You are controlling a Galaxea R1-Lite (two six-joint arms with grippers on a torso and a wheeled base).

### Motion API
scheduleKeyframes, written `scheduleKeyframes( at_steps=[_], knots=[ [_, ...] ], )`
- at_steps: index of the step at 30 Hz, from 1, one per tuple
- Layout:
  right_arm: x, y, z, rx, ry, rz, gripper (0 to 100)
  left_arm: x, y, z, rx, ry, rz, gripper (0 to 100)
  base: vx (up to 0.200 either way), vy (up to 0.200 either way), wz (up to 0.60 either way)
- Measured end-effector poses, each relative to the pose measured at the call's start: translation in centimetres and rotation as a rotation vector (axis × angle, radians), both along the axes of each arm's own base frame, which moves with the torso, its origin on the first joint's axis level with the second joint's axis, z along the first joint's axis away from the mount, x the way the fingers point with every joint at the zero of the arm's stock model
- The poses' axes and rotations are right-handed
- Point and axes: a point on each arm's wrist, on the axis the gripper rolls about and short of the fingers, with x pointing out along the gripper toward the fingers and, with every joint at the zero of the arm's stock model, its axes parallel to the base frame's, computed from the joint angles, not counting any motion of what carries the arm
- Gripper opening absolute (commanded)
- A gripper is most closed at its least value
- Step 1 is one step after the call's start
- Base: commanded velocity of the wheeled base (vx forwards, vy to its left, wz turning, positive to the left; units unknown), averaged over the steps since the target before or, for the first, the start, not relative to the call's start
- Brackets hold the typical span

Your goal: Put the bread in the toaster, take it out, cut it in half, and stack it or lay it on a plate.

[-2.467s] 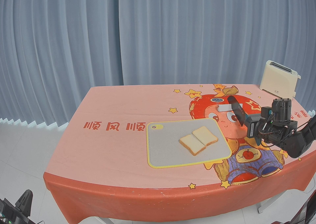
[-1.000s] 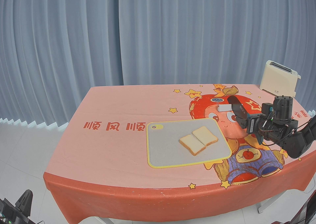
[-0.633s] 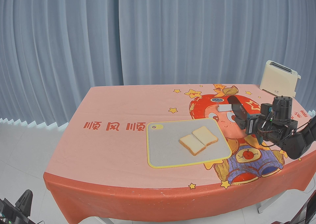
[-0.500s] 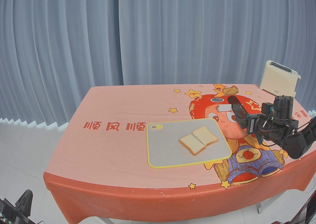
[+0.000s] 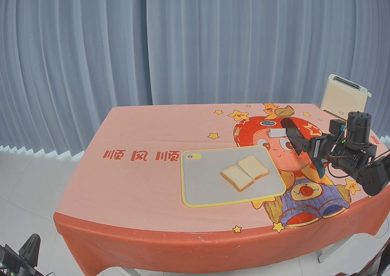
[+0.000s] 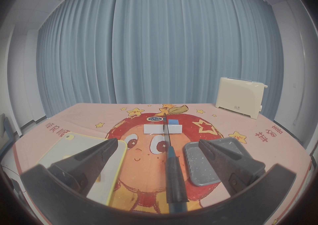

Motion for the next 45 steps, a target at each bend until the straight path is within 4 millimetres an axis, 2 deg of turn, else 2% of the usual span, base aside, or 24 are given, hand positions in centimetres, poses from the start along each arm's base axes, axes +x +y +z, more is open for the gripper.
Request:
scheduleKeyframes(
  at_steps=[7, 26, 39, 45],
  knots=[
    [-0.9, -0.2, 1.8, 0.007, -0.058, 0.002, 100, 0.0, 0.0, 0.0, 0.0, 0.0, 0.0, 0, 0.0, 0.0, 0.0],
    [-2.2, -0.4, 4.2, 0.013, -0.148, 0.008, 100, 0.0, 0.0, 0.0, 0.0, 0.0, 0.0, 0, 0.0, 0.0, 0.0],
    [-2.7, -0.5, 4.5, 0.002, -0.161, 0.022, 100, 0.0, 0.0, 0.0, 0.0, 0.0, 0.0, 0, 0.0, 0.0, 0.0],
    [-3.5, 0.4, 4.9, 0.009, -0.174, 0.062, 100, 0.0, 0.0, 0.0, 0.0, 0.0, 0.0, 0, 0.0, 0.0, 0.0]
  ],
)
